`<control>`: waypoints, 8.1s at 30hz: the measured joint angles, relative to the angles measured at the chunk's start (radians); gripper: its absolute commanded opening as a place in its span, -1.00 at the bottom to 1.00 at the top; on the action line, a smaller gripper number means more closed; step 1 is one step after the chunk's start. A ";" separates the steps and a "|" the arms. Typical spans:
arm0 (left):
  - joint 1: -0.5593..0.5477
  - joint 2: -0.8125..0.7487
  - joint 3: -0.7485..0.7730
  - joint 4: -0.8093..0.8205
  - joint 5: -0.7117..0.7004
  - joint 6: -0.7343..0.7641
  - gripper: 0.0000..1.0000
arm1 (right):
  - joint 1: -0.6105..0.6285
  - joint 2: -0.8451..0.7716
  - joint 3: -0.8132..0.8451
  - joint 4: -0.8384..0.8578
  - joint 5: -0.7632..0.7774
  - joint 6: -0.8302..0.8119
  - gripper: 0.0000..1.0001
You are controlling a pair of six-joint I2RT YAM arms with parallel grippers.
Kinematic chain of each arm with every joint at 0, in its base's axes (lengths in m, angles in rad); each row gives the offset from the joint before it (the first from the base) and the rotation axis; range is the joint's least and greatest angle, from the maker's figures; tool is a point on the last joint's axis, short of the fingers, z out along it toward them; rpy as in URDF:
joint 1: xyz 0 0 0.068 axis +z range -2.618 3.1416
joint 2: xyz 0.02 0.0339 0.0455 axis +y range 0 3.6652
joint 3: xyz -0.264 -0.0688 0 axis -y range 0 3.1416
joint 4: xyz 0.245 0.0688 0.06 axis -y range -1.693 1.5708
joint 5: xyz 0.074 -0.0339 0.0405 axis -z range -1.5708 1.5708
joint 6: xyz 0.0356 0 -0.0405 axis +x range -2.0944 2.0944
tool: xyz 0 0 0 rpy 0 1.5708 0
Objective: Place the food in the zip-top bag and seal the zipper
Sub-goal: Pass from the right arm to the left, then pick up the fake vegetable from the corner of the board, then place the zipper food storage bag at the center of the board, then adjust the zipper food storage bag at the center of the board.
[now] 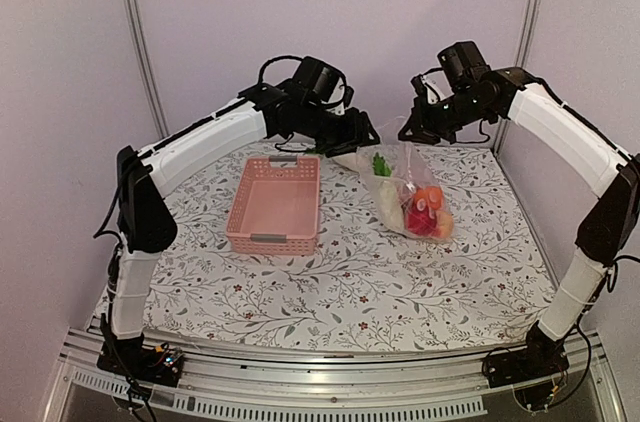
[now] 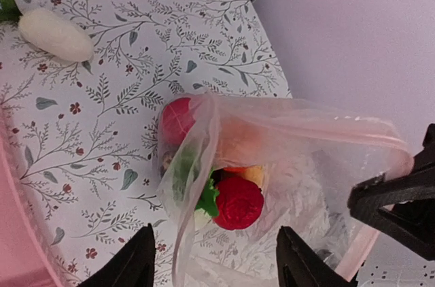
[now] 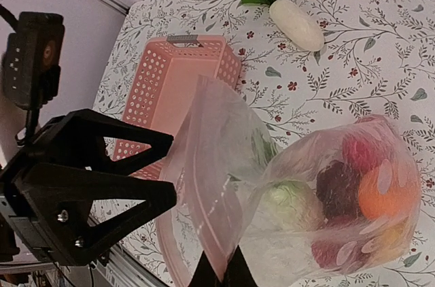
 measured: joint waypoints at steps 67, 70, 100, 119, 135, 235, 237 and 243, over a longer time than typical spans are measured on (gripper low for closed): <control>0.239 -0.706 -0.342 0.021 -0.183 0.062 -1.00 | 0.004 0.289 0.096 0.669 -0.604 0.048 0.98; 0.261 -0.703 -0.312 0.090 -0.196 0.074 -1.00 | 0.023 0.239 0.096 0.612 -0.594 0.040 0.96; 0.306 -0.892 -0.214 -0.048 -0.436 0.203 -1.00 | -0.095 0.749 0.420 0.483 -0.084 -0.057 0.98; 0.308 -0.875 -0.216 -0.172 -0.437 0.220 -1.00 | -0.142 1.078 0.581 0.769 -0.175 0.166 0.79; 0.351 -0.875 -0.217 -0.175 -0.404 0.311 -1.00 | -0.117 1.122 0.592 0.844 -0.240 0.302 0.24; 0.108 0.018 -0.186 0.364 0.154 -0.299 -1.00 | -0.147 -0.393 -0.051 0.026 -0.225 0.101 -0.59; 0.108 0.014 -0.211 0.332 0.145 -0.294 -1.00 | -0.145 -0.388 -0.069 0.002 -0.241 0.107 -0.59; 0.097 -0.035 -0.214 0.318 0.104 -0.307 -1.00 | -0.121 -0.375 -0.065 -0.066 -0.293 0.113 -0.60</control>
